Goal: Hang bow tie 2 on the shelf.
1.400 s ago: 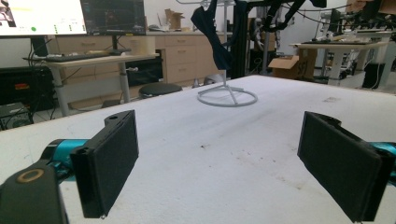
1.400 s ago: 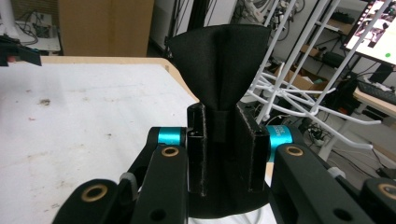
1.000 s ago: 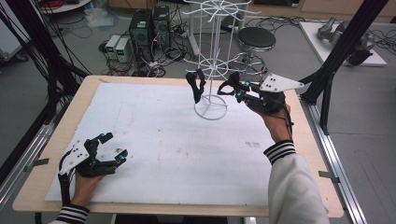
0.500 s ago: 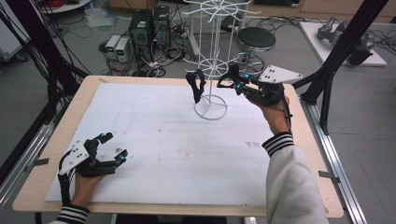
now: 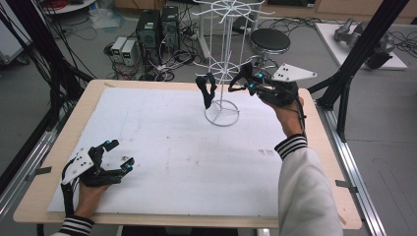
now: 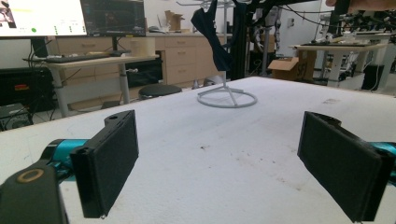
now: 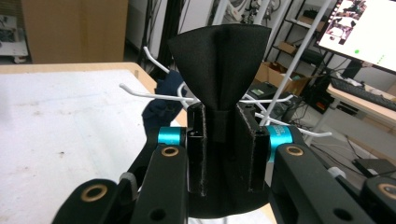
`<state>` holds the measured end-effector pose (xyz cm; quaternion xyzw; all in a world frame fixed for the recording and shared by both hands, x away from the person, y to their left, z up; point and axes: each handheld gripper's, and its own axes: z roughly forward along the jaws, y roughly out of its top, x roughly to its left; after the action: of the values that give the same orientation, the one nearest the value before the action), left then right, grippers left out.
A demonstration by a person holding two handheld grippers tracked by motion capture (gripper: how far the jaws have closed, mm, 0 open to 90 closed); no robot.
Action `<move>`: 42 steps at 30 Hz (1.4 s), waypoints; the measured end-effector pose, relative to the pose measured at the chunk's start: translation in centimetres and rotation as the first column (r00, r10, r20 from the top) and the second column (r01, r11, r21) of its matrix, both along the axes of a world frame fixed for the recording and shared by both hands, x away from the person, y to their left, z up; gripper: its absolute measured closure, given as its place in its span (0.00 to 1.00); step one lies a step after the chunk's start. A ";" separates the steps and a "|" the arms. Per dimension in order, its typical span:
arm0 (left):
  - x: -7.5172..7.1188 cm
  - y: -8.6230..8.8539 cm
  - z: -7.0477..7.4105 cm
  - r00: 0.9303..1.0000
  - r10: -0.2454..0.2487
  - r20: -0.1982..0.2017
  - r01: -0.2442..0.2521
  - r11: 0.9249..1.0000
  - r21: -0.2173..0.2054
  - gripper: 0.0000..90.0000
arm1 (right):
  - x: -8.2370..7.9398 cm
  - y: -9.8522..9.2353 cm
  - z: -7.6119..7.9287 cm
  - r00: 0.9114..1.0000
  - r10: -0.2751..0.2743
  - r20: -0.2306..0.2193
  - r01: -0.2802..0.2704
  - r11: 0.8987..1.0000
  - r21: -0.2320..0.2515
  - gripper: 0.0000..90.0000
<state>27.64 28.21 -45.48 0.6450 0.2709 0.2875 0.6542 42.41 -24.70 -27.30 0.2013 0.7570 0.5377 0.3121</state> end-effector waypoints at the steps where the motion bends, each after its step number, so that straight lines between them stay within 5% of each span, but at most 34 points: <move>1: 0.0 0.0 0.0 1.000 0.000 0.000 0.000 1.000 0.000 0.14 | 0.0 0.0 0.0 1.000 -0.005 0.003 0.005 1.000 0.007 0.84; 11: 0.0 0.0 0.0 1.000 0.001 0.001 -0.001 1.000 -0.001 0.14 | 0.7 -0.1 -0.4 0.997 -0.074 -0.032 0.074 0.997 0.010 0.83; 23: 0.0 0.0 0.0 1.000 0.001 0.003 -0.001 1.000 0.003 0.14 | 0.4 -0.4 -0.1 0.986 -0.164 0.011 0.164 0.986 0.036 0.58; 29: 0.0 0.0 0.0 1.000 0.001 0.004 -0.001 1.000 -0.003 0.14 | 0.1 -0.5 -0.1 0.970 -0.241 -0.024 0.242 0.967 0.085 0.21; 32: 0.0 0.0 0.0 1.000 0.004 0.000 -0.004 1.000 -0.008 0.14 | -0.4 -0.6 0.2 0.962 -0.271 -0.042 0.274 0.957 0.093 0.13; 37: 0.0 0.0 0.0 1.000 0.004 0.000 -0.004 1.000 -0.008 0.14 | -2.2 -1.1 1.1 0.968 -0.248 -0.033 0.250 0.961 0.121 0.11; 39: 0.0 0.0 0.0 1.000 0.008 0.000 -0.008 1.000 -0.010 0.14 | -3.3 -1.2 1.0 0.971 -0.240 -0.008 0.238 0.959 0.151 0.11; 42: -0.1 0.0 0.0 1.000 0.014 0.002 -0.014 1.000 -0.012 0.14 | -4.7 -1.5 0.3 0.974 -0.223 -0.029 0.225 0.959 0.170 0.11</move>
<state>27.59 28.22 -45.52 0.6387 0.2766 0.2910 0.6564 37.67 -26.16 -27.04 0.3147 0.6814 0.5614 0.3486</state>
